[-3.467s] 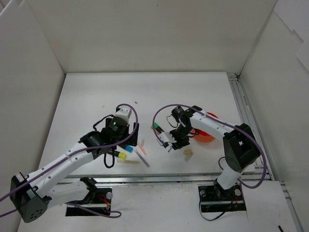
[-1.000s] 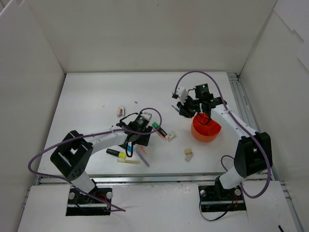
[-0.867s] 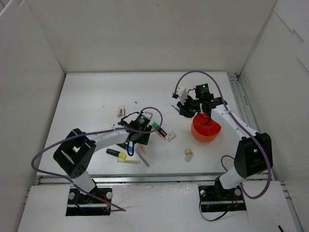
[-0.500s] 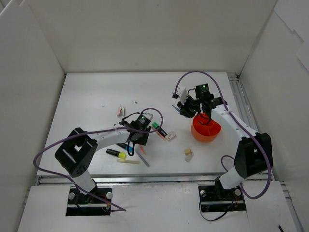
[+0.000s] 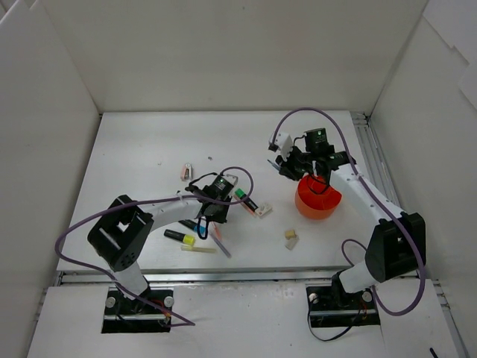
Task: Sort the stationery into containers
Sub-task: Pick up the pen cap from the center of the board.
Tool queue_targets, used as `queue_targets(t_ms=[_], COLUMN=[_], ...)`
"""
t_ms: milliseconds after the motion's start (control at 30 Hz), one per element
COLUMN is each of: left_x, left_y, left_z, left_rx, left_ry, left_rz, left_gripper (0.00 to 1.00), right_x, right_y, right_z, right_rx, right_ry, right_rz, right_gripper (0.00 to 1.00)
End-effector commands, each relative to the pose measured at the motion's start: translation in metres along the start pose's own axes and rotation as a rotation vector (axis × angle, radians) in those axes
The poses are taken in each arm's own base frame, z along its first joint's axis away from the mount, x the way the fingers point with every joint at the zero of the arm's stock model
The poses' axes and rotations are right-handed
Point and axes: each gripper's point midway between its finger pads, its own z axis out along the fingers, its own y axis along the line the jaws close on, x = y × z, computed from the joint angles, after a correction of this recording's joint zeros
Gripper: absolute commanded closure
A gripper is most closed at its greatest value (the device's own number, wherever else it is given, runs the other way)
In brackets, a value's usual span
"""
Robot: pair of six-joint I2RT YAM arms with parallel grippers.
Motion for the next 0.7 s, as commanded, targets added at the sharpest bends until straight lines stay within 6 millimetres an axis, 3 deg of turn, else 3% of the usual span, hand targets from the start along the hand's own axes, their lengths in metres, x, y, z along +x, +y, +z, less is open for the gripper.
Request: queue_targets(t_ms=[0, 167, 267, 300, 367, 400, 500, 667], left_x=[-0.014, -0.035, -0.052, -0.059, -0.06, -0.063, -0.056, -0.045], left_y=[-0.004, -0.015, -0.028, -0.033, -0.047, -0.052, -0.072, -0.091], left_z=[-0.003, -0.024, -0.052, -0.068, -0.084, -0.099, -0.124, -0.145], left_rx=[0.018, 0.071, 0.157, 0.19, 0.279, 0.319, 0.461, 0.6], left_ry=[-0.028, -0.104, -0.184, -0.227, -0.246, -0.277, -0.29, -0.273], left_rz=[-0.003, 0.024, 0.068, 0.093, 0.123, 0.14, 0.173, 0.193], left_gripper=[1.0, 1.0, 1.0, 1.0, 1.0, 1.0, 1.0, 1.0], right_x=[-0.025, -0.027, -0.024, -0.012, -0.013, -0.001, 0.001, -0.004], right_y=[-0.005, 0.008, 0.013, 0.017, 0.022, 0.031, 0.039, 0.047], right_z=[-0.018, -0.027, -0.033, -0.031, -0.037, -0.034, -0.042, -0.05], right_rx=[0.035, 0.003, 0.002, -0.005, 0.02, 0.004, 0.03, 0.068], right_ry=[-0.09, -0.128, -0.139, -0.121, -0.106, -0.079, -0.068, -0.037], right_rz=[-0.074, -0.221, -0.465, -0.503, -0.692, -0.74, -0.887, -1.077], right_gripper=[1.0, 1.0, 1.0, 1.0, 1.0, 1.0, 1.0, 1.0])
